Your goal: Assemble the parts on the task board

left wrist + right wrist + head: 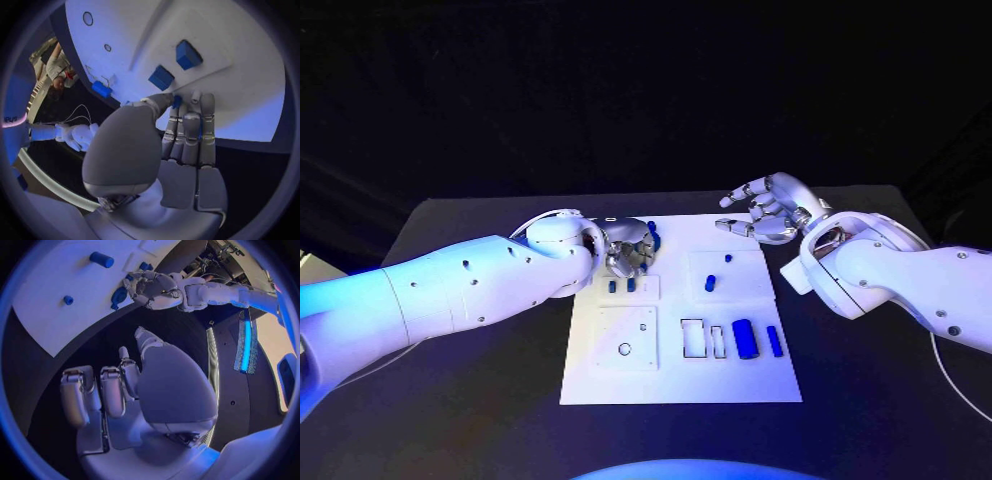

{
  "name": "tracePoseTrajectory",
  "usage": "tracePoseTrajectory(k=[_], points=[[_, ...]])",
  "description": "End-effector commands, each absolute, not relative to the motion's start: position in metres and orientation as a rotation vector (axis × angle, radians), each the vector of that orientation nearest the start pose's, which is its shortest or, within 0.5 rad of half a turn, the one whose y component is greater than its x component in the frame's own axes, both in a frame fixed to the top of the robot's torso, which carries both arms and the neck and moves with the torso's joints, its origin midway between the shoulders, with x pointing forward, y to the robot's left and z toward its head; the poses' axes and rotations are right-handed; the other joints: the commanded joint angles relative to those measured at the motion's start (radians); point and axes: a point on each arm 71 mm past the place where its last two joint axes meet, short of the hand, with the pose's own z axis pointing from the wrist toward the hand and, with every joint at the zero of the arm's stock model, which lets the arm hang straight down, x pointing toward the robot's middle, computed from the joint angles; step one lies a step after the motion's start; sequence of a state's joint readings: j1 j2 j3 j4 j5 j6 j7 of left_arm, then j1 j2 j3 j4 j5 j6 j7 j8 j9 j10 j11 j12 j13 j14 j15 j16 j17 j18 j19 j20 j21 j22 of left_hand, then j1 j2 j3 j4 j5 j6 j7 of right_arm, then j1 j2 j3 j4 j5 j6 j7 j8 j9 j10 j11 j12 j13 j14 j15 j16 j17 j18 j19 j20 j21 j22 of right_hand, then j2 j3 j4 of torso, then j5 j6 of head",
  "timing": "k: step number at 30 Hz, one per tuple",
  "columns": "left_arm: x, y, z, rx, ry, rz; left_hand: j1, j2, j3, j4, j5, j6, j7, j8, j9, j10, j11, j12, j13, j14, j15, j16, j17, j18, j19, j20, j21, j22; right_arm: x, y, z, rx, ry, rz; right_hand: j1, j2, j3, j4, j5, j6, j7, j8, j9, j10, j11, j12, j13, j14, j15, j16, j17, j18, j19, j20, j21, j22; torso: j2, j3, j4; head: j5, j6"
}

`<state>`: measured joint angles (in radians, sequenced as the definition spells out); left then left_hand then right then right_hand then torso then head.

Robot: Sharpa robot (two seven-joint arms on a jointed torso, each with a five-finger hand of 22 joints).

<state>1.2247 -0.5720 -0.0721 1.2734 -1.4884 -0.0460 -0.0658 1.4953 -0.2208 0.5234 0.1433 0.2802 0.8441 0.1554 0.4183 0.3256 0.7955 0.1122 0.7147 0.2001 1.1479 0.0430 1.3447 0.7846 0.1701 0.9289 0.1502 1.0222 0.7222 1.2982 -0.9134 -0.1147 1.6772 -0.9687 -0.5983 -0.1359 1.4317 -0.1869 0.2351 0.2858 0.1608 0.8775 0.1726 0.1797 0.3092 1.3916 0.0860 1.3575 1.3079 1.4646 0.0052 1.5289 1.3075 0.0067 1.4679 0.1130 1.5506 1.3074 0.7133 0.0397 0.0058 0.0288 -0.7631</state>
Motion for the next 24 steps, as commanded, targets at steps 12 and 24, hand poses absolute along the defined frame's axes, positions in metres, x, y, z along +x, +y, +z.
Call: tracePoseTrajectory(k=[12, 24], points=[[0.5172, 0.1240, -0.2152, 0.382, 1.902, -0.637, 0.009, 0.027, 0.093, -0.107, -0.012, 0.045, 0.006, -0.031, -0.014, 0.070, -0.016, 0.025, -0.007, 0.082, -0.016, 0.060, 0.087, 0.005, 0.005, -0.017, 0.139, 0.125, 0.4688, -0.2065, -0.1496, 0.375, 1.557, 0.846, -0.006, 0.003, 0.005, 0.002, 0.005, 0.007, -0.003, -0.005, -0.001, -0.004, -0.001, -0.005, 0.081, 0.083, 0.005, -0.002, 0.178, -0.001, 0.092, 0.002, 0.000, 0.252, 0.000, -0.0009, 0.0009, 0.001, 0.000], [0.5160, 0.1237, -0.2080, 0.321, 1.817, -0.754, -0.036, 0.039, 0.106, -0.134, -0.010, 0.104, -0.009, -0.018, 0.002, 0.113, -0.034, 0.042, 0.002, 0.161, -0.030, 0.101, 0.186, -0.015, 0.091, -0.026, 0.212, 0.223, 0.4689, -0.2065, -0.1499, 0.375, 1.560, 0.846, -0.009, 0.006, 0.006, 0.004, 0.006, 0.008, -0.003, -0.004, -0.001, -0.003, -0.002, -0.005, 0.081, 0.083, 0.005, -0.003, 0.178, -0.002, 0.092, 0.002, 0.000, 0.253, 0.000, -0.0004, -0.0006, 0.005, 0.002]])
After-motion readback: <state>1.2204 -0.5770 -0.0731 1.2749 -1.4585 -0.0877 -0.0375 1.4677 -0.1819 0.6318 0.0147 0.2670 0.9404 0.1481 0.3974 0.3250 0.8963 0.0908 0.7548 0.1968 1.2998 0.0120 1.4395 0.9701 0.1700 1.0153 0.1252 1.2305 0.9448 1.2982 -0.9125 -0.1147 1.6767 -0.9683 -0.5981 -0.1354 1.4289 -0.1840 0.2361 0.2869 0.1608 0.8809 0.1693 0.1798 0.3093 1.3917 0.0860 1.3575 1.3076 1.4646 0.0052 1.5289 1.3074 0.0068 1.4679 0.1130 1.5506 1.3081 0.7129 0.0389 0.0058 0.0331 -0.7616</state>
